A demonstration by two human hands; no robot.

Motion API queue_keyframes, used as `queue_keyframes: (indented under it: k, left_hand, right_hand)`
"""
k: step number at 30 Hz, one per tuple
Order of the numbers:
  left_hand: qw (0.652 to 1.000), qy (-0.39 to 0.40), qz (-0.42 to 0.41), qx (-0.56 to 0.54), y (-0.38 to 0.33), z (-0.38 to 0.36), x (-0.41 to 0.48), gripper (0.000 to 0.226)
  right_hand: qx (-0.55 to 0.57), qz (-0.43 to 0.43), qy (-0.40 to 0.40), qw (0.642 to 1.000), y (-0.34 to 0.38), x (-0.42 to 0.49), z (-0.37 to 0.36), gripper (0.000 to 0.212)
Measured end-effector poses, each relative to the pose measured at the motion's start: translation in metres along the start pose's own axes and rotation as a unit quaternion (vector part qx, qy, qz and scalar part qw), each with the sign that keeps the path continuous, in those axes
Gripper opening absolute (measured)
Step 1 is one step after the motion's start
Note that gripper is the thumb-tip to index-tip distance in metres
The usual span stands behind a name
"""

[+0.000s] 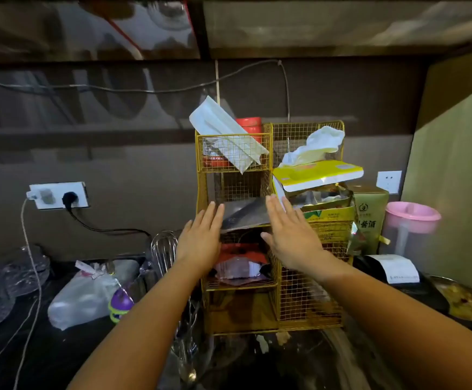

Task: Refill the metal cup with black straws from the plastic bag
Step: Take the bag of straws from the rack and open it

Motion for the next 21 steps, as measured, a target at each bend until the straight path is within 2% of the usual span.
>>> queue_keyframes:
  k: [5,9,13,17,21]
  left_hand:
    - [1.0,0.018,-0.008,0.009,-0.001,-0.015,0.02,0.062]
    - [1.0,-0.002,-0.024,0.017,-0.003,-0.018,0.019,0.051]
    - [1.0,-0.011,-0.026,-0.003,-0.002,-0.01,0.016,0.048]
    - [0.995,-0.072,-0.043,-0.048,-0.005,0.012,0.008,0.036]
    - [0.988,-0.127,-0.051,-0.077,-0.007,0.049,-0.003,0.02]
  right_hand:
    - [-0.004,0.011,0.015,1.0,0.0,0.022,-0.019,0.061]
    - [0.004,0.012,0.003,1.0,0.001,0.023,-0.021,0.067]
    - [0.015,0.019,-0.003,1.0,0.005,0.021,-0.018,0.062]
    - [0.036,0.018,-0.013,0.999,0.009,0.016,-0.001,0.062]
    - [0.067,0.021,-0.058,0.996,0.014,0.008,0.034,0.063]
Point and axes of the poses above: each hand's wrist, its own x-axis towards the middle knuckle, its own z-axis out of the back of the hand, y = z × x, the point moved 4 cm from there along x, towards the middle knuckle, and after that the axes turned 7 degrees about -x, right-handed, at the moved point
